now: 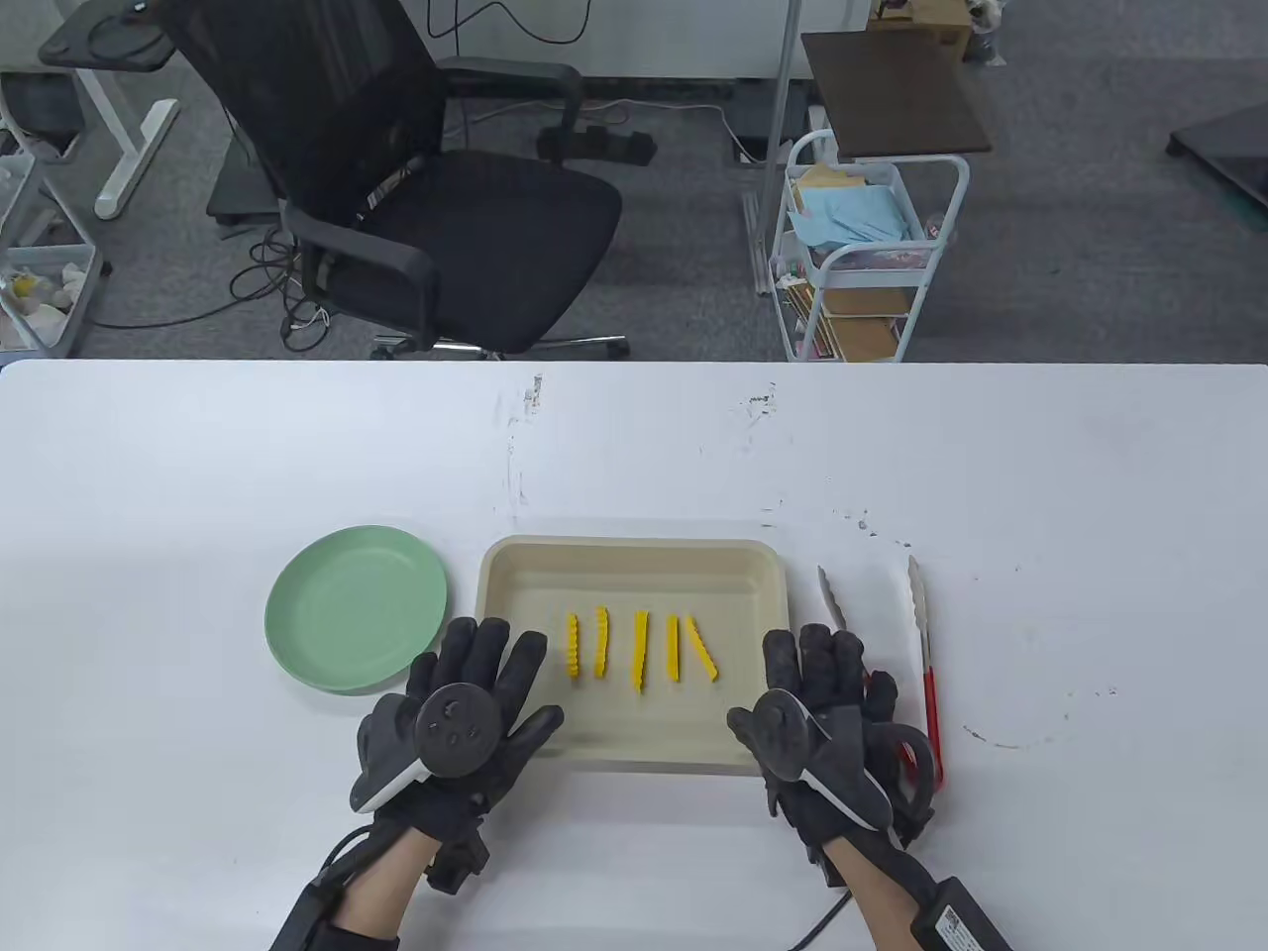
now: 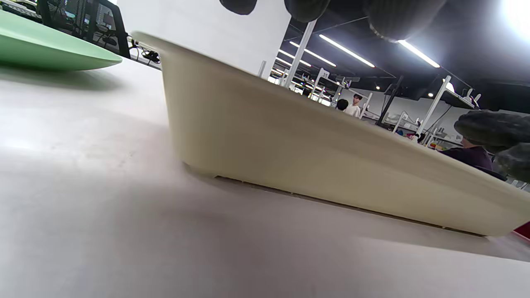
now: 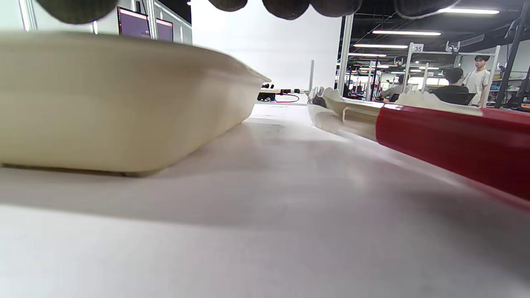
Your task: Hold plate and receive fries gripped by tongs from baking tray
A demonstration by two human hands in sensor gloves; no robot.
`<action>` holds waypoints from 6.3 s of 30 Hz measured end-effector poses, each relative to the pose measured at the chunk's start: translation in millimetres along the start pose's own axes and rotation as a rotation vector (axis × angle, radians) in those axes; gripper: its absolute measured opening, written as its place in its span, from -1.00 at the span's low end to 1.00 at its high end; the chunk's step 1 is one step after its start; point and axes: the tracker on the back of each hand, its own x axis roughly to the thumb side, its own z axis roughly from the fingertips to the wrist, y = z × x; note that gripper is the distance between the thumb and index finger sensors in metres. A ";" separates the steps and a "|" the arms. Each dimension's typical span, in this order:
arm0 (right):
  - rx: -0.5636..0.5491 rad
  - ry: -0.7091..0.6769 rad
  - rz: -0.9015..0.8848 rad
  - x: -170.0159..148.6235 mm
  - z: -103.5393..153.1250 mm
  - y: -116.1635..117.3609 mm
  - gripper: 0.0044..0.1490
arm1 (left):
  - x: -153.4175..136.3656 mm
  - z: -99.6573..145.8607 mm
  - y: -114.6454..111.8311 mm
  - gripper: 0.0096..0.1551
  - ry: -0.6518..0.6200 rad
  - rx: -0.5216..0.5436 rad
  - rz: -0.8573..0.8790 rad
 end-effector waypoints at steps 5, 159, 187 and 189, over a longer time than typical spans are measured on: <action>0.000 -0.005 -0.011 -0.7 0.8 -0.3 0.06 | -2.2 -1.8 -2.7 -0.14 0.014 -0.020 -0.005; 0.093 -0.032 -0.154 -27.6 -4.8 -54.6 -0.08 | -73.4 23.7 7.2 -0.25 0.148 0.222 1.441; -0.070 -0.009 0.020 -4.9 -0.8 -80.0 -0.32 | -74.7 23.8 5.9 -0.20 0.160 0.210 1.456; -0.113 -0.038 -0.040 -0.3 3.1 -96.2 -0.32 | -72.9 24.3 7.3 -0.21 0.152 0.216 1.450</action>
